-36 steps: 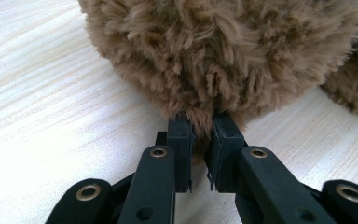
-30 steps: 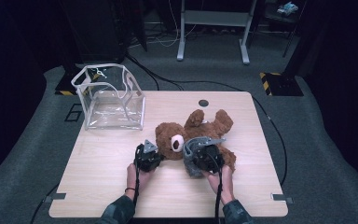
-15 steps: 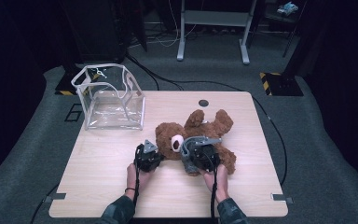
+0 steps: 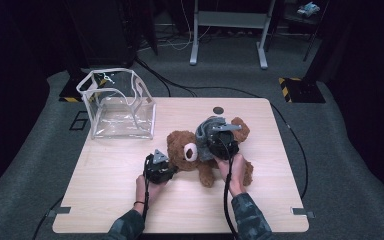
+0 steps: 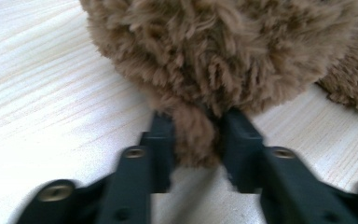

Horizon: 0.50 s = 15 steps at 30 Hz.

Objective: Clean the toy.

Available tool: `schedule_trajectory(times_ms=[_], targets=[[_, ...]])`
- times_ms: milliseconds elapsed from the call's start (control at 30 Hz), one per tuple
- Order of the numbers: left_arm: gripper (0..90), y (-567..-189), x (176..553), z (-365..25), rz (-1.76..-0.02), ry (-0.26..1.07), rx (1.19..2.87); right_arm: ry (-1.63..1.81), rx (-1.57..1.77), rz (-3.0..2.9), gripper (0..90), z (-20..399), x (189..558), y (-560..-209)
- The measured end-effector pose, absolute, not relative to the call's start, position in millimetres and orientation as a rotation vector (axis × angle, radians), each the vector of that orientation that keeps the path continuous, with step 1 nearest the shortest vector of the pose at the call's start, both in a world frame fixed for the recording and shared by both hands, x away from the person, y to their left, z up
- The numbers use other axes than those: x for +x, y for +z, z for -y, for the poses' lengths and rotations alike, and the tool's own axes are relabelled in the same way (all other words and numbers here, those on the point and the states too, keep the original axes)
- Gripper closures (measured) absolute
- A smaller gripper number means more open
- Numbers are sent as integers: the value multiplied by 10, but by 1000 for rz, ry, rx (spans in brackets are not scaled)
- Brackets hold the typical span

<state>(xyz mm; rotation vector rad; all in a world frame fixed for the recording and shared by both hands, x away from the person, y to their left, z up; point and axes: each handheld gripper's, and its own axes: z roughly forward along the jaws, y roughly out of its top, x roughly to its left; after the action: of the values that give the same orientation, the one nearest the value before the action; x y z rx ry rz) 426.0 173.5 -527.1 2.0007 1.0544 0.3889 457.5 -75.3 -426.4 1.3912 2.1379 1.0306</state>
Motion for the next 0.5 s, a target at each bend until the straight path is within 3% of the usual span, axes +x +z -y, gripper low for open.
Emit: schedule_trajectory(times_ms=[133, 233, 333, 500], targets=[[402, -5262, 4244, -1781, -1067, 392, 1951, 990, 1411, -2137, 814, 685, 4667, -4284], [336, -5259, 4231, -1783, -1062, 406, 1944, 964, 1412, -2142, 814, 662, 4739, -4293], [321, -5260, 4234, -1772, -1071, 413, 1953, 958, 1435, -2143, 815, 650, 4809, -4316], [402, -5265, 4248, -1724, -1077, 439, 1989, 955, 1453, -2152, 816, 654, 4872, -4335]])
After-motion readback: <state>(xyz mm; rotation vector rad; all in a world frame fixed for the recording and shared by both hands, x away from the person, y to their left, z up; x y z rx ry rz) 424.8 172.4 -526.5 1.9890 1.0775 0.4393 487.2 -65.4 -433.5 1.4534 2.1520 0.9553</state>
